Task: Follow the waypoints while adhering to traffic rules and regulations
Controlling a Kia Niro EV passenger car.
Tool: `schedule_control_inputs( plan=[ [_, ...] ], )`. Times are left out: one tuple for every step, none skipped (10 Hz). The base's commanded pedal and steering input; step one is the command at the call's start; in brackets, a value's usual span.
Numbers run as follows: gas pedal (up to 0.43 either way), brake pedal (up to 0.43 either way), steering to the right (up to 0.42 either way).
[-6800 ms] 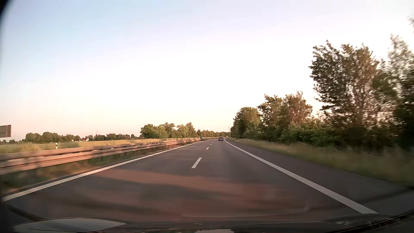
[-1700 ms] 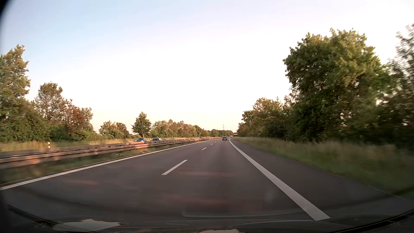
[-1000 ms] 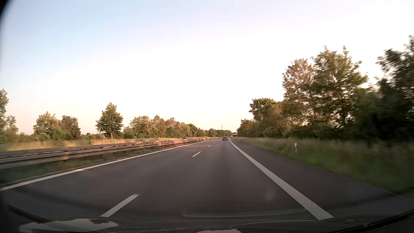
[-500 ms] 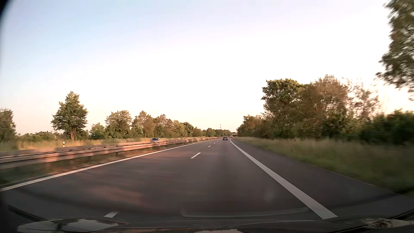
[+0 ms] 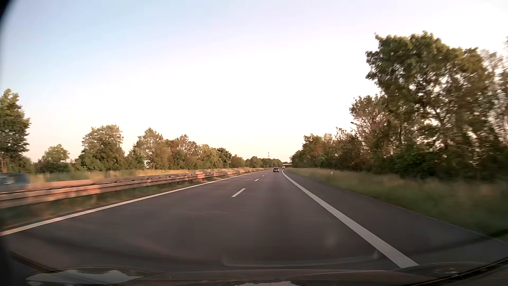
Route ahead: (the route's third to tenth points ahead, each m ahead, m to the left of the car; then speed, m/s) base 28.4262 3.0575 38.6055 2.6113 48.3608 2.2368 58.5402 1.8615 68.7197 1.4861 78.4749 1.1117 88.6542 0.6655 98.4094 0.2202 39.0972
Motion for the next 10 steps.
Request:
schedule_control_inputs(
  plan=[
    [0.378, 0.012, 0.003],
    [0.378, 0.018, 0.003],
    [0.378, 0.012, 0.003],
    [0.370, 0.012, 0.003],
    [0.350, 0.018, 0.003],
    [0.331, 0.018, 0.003],
    [0.331, 0.012, 0.003],
    [0.319, 0.018, 0.003],
    [0.319, 0.018, 0.003],
    [0.311, 0.012, 0.003]
  ],
)
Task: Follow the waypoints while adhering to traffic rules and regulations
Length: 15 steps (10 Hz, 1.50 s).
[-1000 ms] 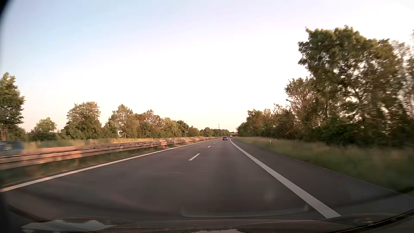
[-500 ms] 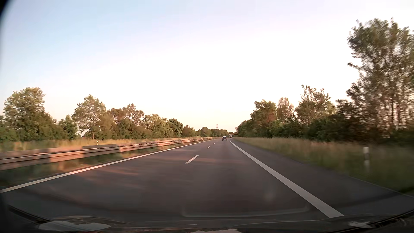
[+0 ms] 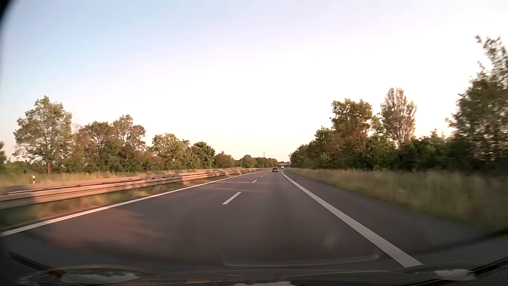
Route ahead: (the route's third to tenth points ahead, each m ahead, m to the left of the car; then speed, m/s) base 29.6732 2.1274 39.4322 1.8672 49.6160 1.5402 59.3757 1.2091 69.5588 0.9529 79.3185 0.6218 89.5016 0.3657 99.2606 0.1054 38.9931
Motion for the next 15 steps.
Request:
schedule_control_inputs(
  plan=[
    [0.311, 0.018, 0.003],
    [0.311, 0.018, 0.003],
    [0.311, 0.018, 0.003],
    [0.311, 0.012, 0.003],
    [0.311, 0.018, 0.003],
    [0.319, 0.018, 0.003],
    [0.319, 0.018, 0.003],
    [0.319, 0.012, 0.003],
    [0.319, 0.018, 0.002],
    [0.319, 0.018, 0.002],
    [0.331, 0.018, 0.002],
    [0.339, 0.012, 0.002],
    [0.339, 0.018, 0.002],
    [0.339, 0.018, 0.002],
    [0.339, 0.018, 0.002]
  ],
)
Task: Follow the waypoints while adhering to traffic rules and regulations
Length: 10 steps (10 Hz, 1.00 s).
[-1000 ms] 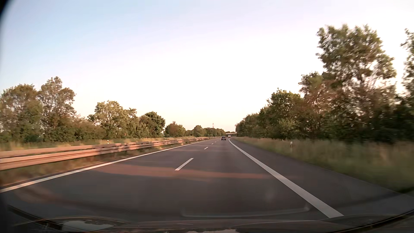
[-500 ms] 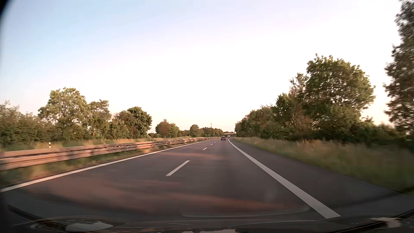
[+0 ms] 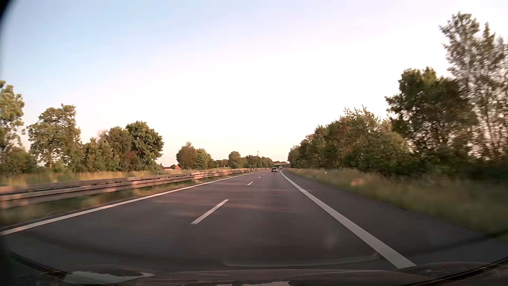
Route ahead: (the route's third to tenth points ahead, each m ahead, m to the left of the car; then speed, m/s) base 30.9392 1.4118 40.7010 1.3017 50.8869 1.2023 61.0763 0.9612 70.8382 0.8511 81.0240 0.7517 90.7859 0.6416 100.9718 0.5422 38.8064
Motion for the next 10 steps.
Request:
schedule_control_inputs(
  plan=[
    [0.350, 0.018, 0.002],
    [0.350, 0.018, 0.002],
    [0.350, 0.018, 0.002],
    [0.350, 0.012, 0.002],
    [0.350, 0.018, 0.002],
    [0.350, 0.012, 0.002],
    [0.350, 0.018, 0.002],
    [0.350, 0.018, 0.002],
    [0.350, 0.012, 0.002],
    [0.358, 0.018, 0.002]
  ],
)
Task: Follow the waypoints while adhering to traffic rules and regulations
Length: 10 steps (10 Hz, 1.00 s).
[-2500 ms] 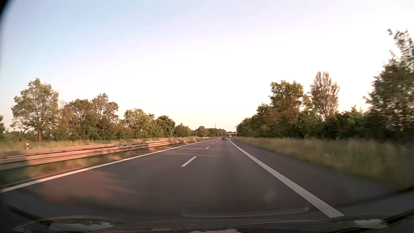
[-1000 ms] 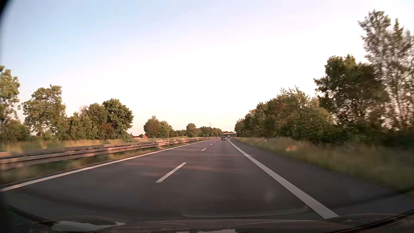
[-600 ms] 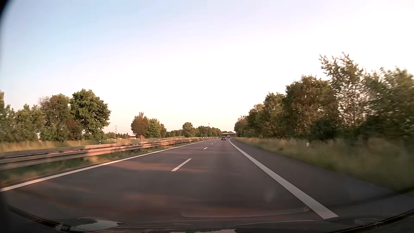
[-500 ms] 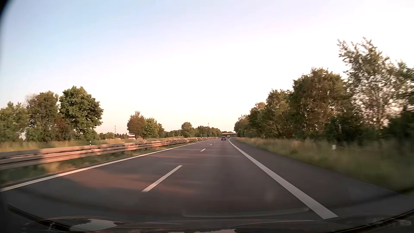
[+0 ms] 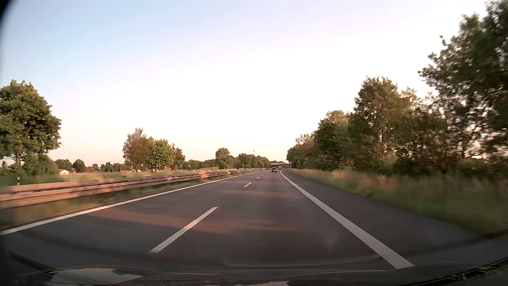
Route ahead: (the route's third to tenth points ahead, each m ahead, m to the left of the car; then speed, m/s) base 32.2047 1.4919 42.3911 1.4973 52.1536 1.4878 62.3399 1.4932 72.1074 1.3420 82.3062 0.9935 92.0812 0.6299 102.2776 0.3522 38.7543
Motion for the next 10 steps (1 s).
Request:
schedule_control_inputs(
  plan=[
    [0.370, 0.018, 0.002],
    [0.370, 0.012, 0.002],
    [0.370, 0.018, 0.002],
    [0.370, 0.018, 0.002],
    [0.378, 0.012, 0.002],
    [0.378, 0.018, 0.002],
    [0.378, 0.018, 0.002],
    [0.378, 0.012, 0.002],
    [0.378, 0.018, 0.002],
    [0.378, 0.018, 0.002]
  ],
)
